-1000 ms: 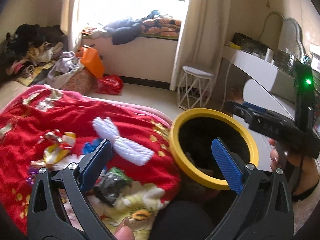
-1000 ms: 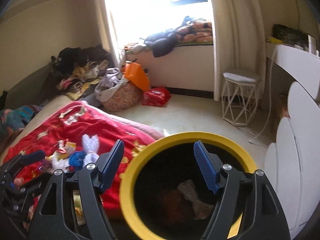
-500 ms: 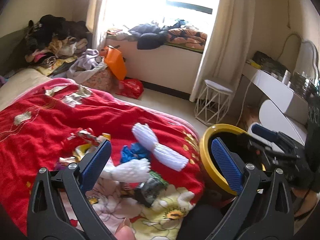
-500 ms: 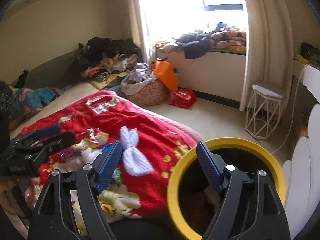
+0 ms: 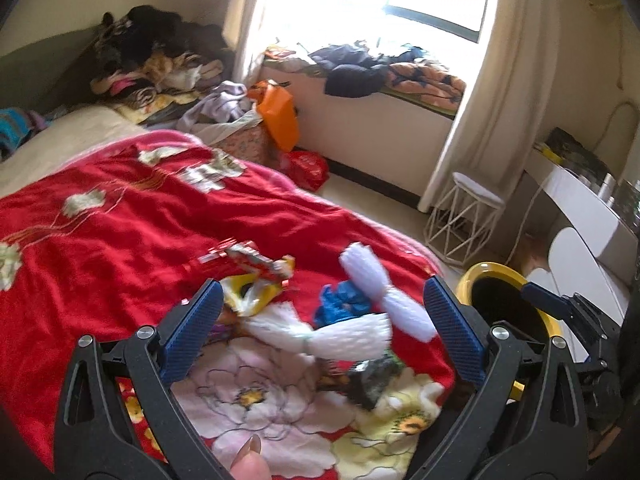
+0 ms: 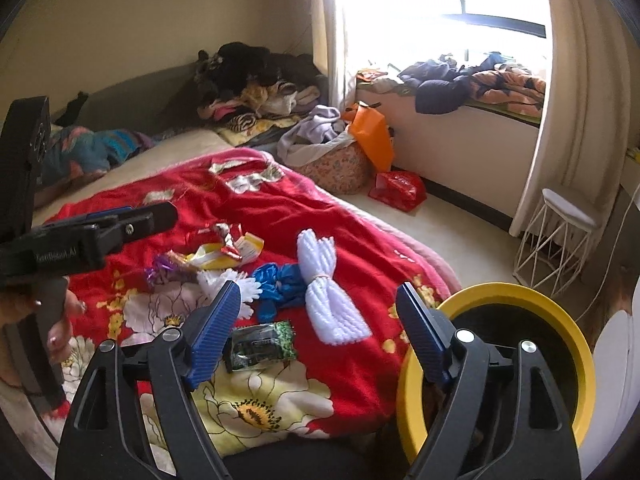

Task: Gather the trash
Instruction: 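Move both tools back over the trash on the bedspread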

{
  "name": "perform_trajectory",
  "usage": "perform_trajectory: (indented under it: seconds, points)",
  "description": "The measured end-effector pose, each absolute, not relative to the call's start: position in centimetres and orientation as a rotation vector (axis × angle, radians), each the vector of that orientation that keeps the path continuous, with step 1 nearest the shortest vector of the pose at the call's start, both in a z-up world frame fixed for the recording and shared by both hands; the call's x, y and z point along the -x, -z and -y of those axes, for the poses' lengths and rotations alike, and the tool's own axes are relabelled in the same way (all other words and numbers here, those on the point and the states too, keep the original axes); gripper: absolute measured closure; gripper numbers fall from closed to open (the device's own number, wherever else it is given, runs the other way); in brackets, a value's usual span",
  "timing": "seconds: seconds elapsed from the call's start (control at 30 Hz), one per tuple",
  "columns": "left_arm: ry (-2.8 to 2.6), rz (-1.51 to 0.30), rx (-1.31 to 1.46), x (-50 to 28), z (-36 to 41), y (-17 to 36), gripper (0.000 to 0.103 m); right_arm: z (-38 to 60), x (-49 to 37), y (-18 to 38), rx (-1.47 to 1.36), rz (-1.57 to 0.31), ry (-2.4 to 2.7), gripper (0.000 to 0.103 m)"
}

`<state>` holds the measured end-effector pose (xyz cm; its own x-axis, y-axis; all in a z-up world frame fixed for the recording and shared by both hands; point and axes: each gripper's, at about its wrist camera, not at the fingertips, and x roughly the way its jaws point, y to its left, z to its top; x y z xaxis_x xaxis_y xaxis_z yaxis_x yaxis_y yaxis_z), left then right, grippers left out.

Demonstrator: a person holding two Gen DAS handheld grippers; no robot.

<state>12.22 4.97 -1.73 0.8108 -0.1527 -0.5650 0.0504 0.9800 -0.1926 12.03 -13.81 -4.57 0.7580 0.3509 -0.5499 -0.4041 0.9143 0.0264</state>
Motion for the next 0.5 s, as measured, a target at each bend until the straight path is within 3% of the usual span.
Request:
perform_trajectory:
  seconds: [0.4,0.5]
  points:
    - [0.061,-0.758,0.309,-13.5,-9.1,6.1,0.011,12.7,-14.9,7.5,0.149,-0.641,-0.366,0.026]
    - [0.066,-0.795,0.354,-14.0,-9.4,7.3,0.02,12.8,-16.0,8.4,0.153,-0.663,-0.35,0.026]
